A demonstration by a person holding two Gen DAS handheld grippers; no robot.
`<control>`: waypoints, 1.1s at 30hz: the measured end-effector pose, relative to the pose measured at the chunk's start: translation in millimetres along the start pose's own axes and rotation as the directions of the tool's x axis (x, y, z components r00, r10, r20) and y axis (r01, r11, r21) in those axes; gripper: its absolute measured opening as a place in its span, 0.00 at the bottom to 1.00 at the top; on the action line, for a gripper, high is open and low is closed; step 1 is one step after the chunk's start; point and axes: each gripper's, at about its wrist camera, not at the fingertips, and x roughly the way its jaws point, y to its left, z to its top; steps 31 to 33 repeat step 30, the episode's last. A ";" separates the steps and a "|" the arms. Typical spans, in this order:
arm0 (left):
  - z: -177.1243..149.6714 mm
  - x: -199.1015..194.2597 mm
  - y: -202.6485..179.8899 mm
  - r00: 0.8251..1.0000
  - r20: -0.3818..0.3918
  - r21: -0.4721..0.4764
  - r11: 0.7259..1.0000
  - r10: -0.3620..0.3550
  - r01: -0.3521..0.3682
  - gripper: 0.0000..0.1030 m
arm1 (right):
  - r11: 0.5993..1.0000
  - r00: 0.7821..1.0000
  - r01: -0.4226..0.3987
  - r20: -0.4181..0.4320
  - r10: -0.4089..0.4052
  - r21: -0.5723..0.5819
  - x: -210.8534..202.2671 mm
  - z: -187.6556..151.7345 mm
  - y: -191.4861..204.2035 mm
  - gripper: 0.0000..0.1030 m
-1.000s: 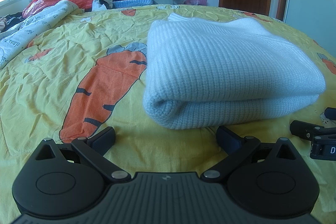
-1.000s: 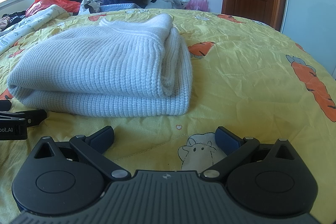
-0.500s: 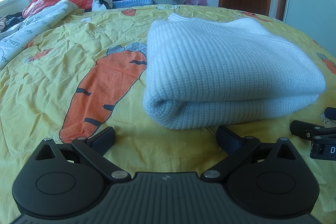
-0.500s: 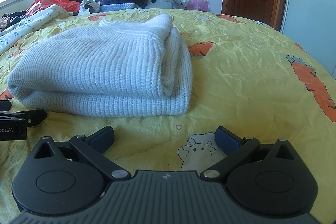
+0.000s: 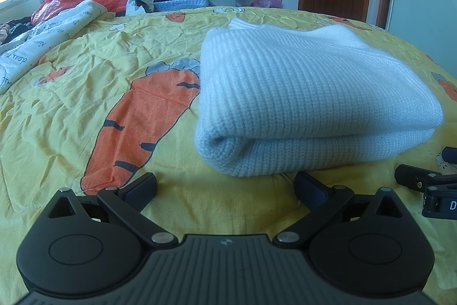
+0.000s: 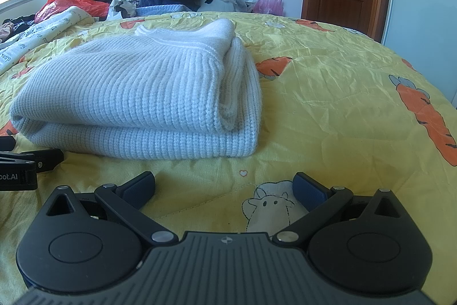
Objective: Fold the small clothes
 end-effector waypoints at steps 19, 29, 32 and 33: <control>-1.5 -40.1 2.6 0.997 0.079 -0.014 1.000 0.002 -0.001 1.00 | 1.000 1.000 0.000 0.000 0.000 0.000 -0.3 0.1 0.3 0.99; 8.5 -90.5 -9.5 0.992 0.113 -0.019 0.998 -0.058 0.061 1.00 | 0.998 0.997 -0.029 0.063 0.032 -0.050 -58.2 12.3 26.7 1.00; 9.7 -90.7 -9.7 0.992 0.106 -0.018 0.997 -0.074 0.077 1.00 | 0.997 0.997 -0.024 0.067 0.029 -0.073 -61.9 14.3 31.1 1.00; 9.7 -90.7 -9.7 0.992 0.106 -0.018 0.997 -0.074 0.077 1.00 | 0.997 0.997 -0.024 0.067 0.029 -0.073 -61.9 14.3 31.1 1.00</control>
